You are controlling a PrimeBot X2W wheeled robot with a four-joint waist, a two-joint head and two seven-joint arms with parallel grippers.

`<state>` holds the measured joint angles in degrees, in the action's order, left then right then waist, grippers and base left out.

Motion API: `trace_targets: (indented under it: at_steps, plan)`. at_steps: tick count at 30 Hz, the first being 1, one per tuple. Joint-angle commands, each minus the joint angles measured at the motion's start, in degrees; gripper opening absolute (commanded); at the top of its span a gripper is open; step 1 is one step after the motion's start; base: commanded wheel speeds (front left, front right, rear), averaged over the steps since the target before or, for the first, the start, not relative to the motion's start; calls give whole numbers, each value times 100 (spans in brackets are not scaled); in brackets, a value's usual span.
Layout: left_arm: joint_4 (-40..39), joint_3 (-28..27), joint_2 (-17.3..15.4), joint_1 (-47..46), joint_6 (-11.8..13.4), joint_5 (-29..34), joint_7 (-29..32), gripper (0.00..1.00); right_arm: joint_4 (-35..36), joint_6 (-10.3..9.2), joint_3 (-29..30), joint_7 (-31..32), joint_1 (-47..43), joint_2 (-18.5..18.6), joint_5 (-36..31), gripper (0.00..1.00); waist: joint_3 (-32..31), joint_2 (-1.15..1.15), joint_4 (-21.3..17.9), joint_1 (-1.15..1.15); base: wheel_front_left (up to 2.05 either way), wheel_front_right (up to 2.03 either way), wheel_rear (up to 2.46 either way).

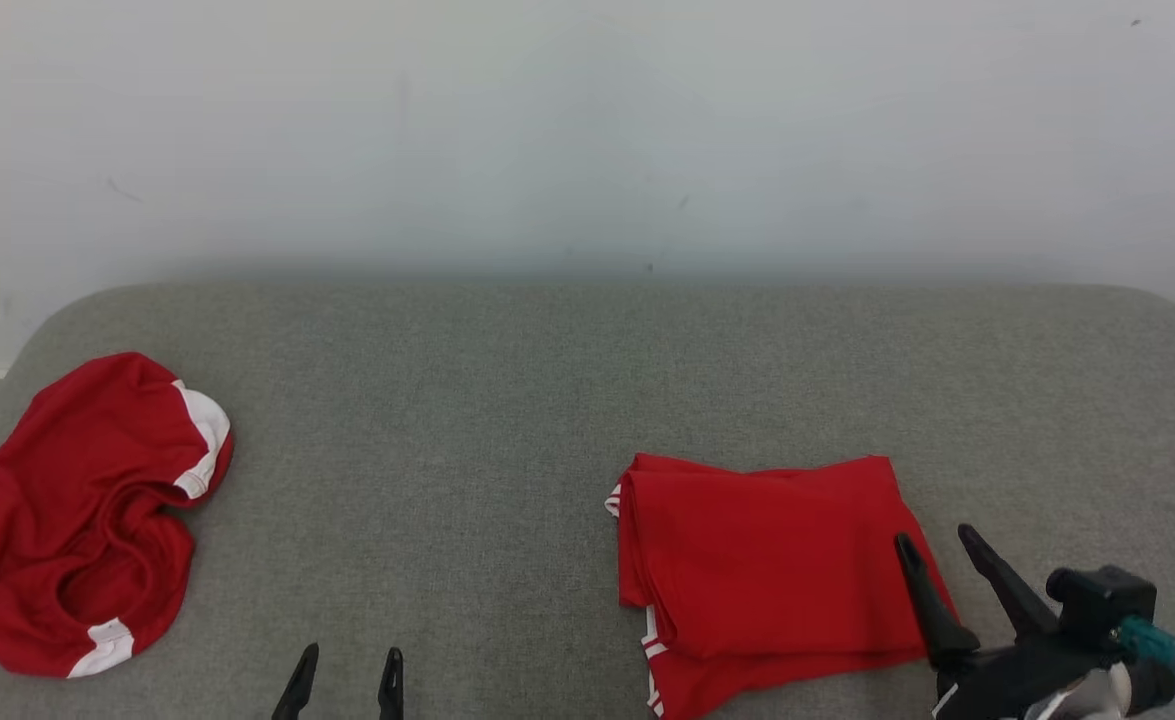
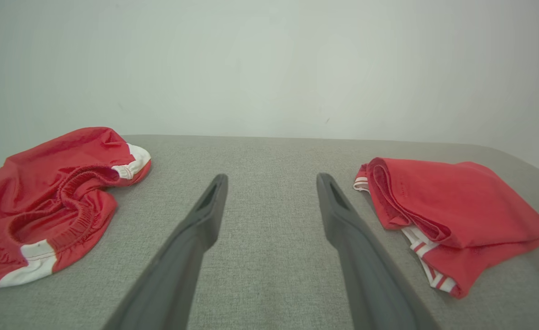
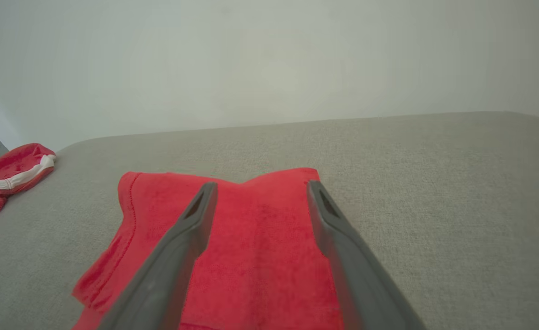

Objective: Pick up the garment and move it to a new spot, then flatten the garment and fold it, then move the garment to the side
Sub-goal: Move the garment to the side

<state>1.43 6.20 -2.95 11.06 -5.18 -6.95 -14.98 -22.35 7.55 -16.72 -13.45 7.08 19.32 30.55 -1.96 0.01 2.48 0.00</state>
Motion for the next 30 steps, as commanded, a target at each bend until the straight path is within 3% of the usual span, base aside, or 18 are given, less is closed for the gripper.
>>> trace_targets:
  at_steps: [1,12,27,28,29,30]
  plan:
    - [-22,1,9,-117,-46,51,-18,100,-196,-14,-249,199,288,199,361,100,158,-1,104,0,0,0,0]
    - [-104,-1,9,-356,-164,115,-14,100,-1011,-14,-1031,1212,1390,1039,1213,100,662,-1,256,0,0,0,0]
    - [-78,76,9,-876,-222,106,-14,100,-1476,-15,-1537,1691,1841,1209,1600,100,1347,-1,252,0,0,0,0]
    - [-75,77,9,-894,-224,104,-14,100,-1485,-15,-1582,1740,1841,1211,1611,89,1363,-1,242,0,0,0,0]
    - [-72,79,9,-905,-226,103,-14,100,-1477,-15,-1629,1758,1845,1210,1625,71,1377,-1,232,0,0,0,0]
    - [-71,82,9,-909,-227,103,-14,100,-1470,-15,-1665,1765,1854,1216,1633,38,1391,-1,225,0,0,0,0]
